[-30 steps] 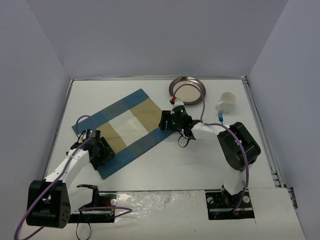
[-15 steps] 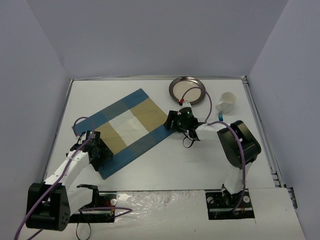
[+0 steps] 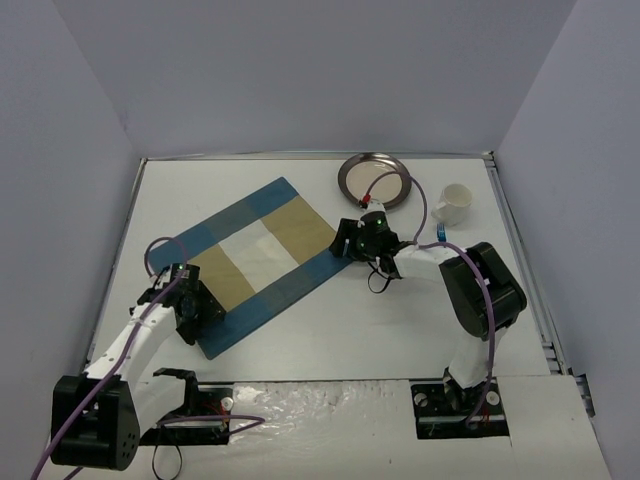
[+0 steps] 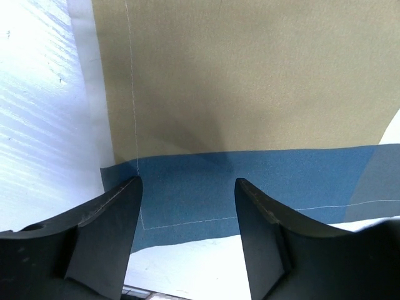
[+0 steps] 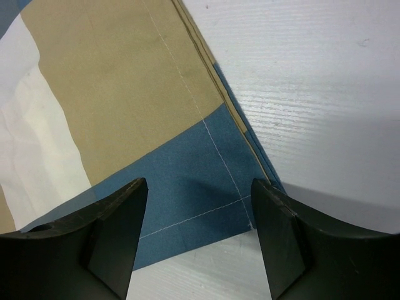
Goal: Set the dinner table for one person
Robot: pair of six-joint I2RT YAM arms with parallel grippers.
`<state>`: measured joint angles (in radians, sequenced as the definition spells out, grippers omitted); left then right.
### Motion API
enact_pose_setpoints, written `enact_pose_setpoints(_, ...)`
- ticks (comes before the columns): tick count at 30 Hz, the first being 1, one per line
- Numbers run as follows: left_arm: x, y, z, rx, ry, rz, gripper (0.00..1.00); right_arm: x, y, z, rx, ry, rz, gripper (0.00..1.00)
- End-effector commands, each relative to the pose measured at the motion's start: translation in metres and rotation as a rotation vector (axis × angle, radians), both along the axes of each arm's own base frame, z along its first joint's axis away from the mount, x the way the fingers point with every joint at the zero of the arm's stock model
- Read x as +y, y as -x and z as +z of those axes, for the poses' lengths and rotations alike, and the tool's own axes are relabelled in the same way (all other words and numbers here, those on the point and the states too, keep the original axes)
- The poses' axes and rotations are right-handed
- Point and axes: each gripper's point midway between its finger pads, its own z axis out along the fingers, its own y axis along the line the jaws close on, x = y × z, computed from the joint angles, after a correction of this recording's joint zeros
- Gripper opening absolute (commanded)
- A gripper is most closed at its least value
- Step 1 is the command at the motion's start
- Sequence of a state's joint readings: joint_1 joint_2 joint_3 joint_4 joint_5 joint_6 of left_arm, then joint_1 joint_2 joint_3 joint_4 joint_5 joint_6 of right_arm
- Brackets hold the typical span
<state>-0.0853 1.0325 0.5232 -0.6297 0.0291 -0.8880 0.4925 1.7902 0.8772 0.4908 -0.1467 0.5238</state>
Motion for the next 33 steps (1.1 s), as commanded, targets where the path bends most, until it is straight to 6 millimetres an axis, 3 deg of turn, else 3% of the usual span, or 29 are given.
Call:
enact_pose_setpoints(1, 0.000, -0.028, 0.046, -0.107, -0.021, -0.043, 0.69, 0.006, -0.031, 0.102, -0.205, -0.108, -0.042, 0.66)
enact_pose_setpoints(5, -0.001, -0.046, 0.081, -0.195, -0.035, -0.112, 0.83, -0.008, -0.036, 0.150, -0.300, -0.151, -0.110, 0.67)
enact_pose_setpoints(9, 0.007, -0.060, 0.126, -0.312, -0.115, -0.199, 0.90, -0.036, -0.034, 0.182, -0.375, -0.160, -0.216, 0.68)
enact_pose_setpoints(15, 0.027, -0.076, 0.182, -0.517, -0.303, -0.313, 0.97, -0.078, -0.029, 0.198, -0.472, -0.147, -0.385, 0.67)
enact_pose_setpoints(20, 0.035, -0.076, 0.219, -0.663, -0.411, -0.379, 0.97, -0.092, -0.029, 0.177, -0.395, -0.138, -0.463, 1.00)
enact_pose_setpoints(23, 0.034, -0.075, 0.228, -0.727, -0.427, -0.394, 0.97, -0.096, -0.036, 0.163, -0.345, -0.148, -0.506, 1.00)
enact_pose_setpoints(28, 0.034, -0.067, 0.222, -0.750, -0.430, -0.394, 0.97, -0.105, -0.055, 0.146, -0.291, -0.206, -0.642, 1.00)
enact_pose_setpoints(33, 0.041, -0.062, 0.219, -0.727, -0.462, -0.370, 0.97, -0.099, -0.084, 0.123, -0.220, -0.284, -0.752, 1.00)
